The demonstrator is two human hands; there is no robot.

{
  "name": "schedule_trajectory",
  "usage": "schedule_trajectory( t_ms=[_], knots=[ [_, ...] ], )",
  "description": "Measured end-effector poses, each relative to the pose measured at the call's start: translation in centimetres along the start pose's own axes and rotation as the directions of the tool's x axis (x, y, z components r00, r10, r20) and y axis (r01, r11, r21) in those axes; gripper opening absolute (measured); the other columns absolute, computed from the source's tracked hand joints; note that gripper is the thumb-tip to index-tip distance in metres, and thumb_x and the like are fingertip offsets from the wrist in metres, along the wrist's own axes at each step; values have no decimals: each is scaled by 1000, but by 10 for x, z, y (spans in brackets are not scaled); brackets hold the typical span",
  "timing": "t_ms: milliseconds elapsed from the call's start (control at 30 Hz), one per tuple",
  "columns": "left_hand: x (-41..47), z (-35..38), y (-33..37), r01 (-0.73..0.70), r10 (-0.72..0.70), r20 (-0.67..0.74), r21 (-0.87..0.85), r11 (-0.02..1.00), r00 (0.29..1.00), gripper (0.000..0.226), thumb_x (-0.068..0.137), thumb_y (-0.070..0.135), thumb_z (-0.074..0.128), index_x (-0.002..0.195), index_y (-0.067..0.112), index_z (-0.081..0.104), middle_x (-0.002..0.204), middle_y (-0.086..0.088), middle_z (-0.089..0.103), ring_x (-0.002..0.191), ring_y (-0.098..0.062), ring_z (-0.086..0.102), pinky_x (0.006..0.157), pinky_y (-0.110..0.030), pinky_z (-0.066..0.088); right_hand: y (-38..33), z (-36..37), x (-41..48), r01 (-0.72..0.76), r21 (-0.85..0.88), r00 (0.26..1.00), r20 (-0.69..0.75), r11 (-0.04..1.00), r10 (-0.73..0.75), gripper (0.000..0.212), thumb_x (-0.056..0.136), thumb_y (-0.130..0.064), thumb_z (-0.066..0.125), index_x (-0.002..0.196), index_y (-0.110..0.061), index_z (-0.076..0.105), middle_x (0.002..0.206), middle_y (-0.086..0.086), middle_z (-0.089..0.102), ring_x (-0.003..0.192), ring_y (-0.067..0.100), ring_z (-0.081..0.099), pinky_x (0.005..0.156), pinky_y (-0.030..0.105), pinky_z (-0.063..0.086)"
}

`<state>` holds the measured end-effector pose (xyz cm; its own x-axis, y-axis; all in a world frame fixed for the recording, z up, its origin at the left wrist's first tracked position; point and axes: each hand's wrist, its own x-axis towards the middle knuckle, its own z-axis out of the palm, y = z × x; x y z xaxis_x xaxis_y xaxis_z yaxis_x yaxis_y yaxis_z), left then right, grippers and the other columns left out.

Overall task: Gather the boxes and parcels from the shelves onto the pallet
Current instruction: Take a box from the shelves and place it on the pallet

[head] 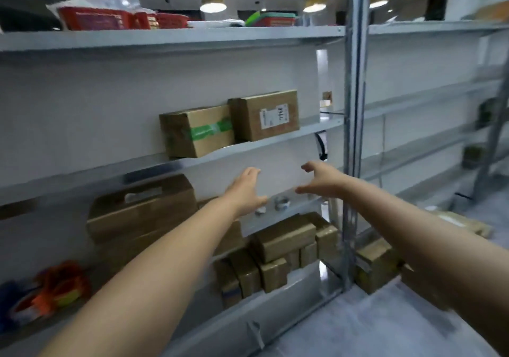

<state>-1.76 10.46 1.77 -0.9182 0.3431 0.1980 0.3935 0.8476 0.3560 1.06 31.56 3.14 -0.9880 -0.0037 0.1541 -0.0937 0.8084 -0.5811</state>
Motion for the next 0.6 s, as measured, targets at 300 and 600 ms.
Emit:
schedule_trajectory(
  t_ms=[300,600],
  knots=[
    [87,107,125,-339,355,158,-121,933,921,73,86,34,67,146,16,30,150,-3,33,135,-24,37,111,-42,36,150,-66,-45,-335,16,918,-220,942,330,72,82,-33,73,141,-8,42,142,12,46,130,27,45,106,36,38],
    [169,173,163,-475,520,199,-234,848,830,78,87,34,67,150,15,25,154,-3,28,140,-22,31,114,-39,31,219,-82,-19,-542,58,779,-338,838,527,66,83,-30,70,139,-8,43,141,12,46,129,26,46,103,36,41]
  ],
)
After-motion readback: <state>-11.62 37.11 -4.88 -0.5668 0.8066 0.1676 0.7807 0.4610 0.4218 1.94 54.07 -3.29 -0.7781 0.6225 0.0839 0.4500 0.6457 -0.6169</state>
